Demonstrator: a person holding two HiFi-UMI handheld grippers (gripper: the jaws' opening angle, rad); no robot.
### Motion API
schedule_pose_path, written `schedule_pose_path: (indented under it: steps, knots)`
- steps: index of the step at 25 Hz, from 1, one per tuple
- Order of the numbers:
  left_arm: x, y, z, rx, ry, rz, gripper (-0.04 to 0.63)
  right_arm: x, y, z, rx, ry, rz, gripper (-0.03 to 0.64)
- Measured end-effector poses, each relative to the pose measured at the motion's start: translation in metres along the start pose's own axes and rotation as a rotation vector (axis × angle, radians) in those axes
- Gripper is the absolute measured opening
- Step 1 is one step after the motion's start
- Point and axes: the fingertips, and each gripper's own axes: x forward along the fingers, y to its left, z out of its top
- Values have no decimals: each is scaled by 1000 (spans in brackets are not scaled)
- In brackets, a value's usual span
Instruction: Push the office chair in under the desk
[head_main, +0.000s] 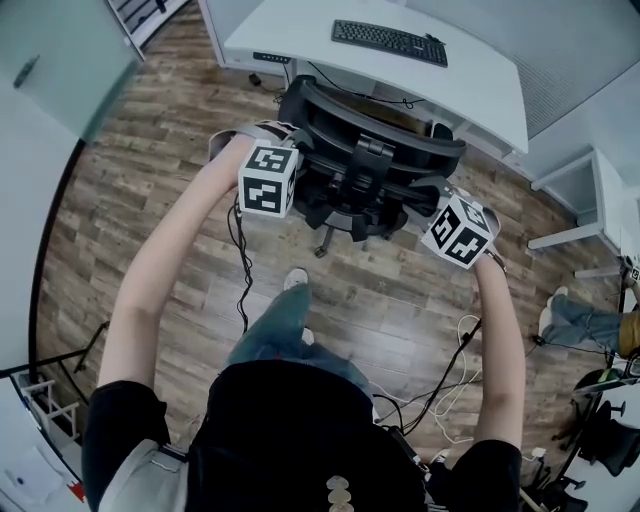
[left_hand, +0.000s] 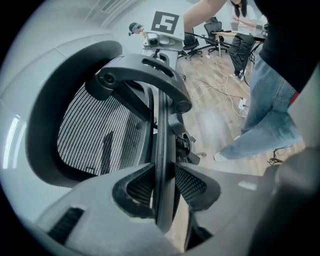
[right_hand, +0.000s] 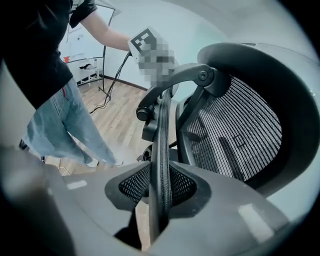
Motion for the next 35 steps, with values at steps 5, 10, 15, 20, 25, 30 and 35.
schedule_pose_path:
  steps: [5, 10, 15, 20, 25, 30, 35]
  knots:
    - [22, 41, -19, 4, -10, 1, 132, 20, -40, 1, 29, -42, -3, 118]
    - [46, 85, -38, 24, -26, -1, 132, 44, -83, -1, 64, -51, -2, 117]
    - [62, 118, -37, 30, -74, -18, 129, 55, -121, -17, 77, -14, 21, 118]
    - [94, 179, -45, 13, -114, -66, 126, 76, -192, -36, 93, -1, 65, 120]
    - [122, 228, -59, 19, -118, -84, 124, 98, -245, -46, 93, -4, 55, 120]
    - [120, 227, -60, 23, -100, -63, 124, 96, -243, -44, 76, -2, 20, 120]
    - [123, 233, -62, 22, -95, -56, 126, 97, -246, -45, 74, -7, 12, 121]
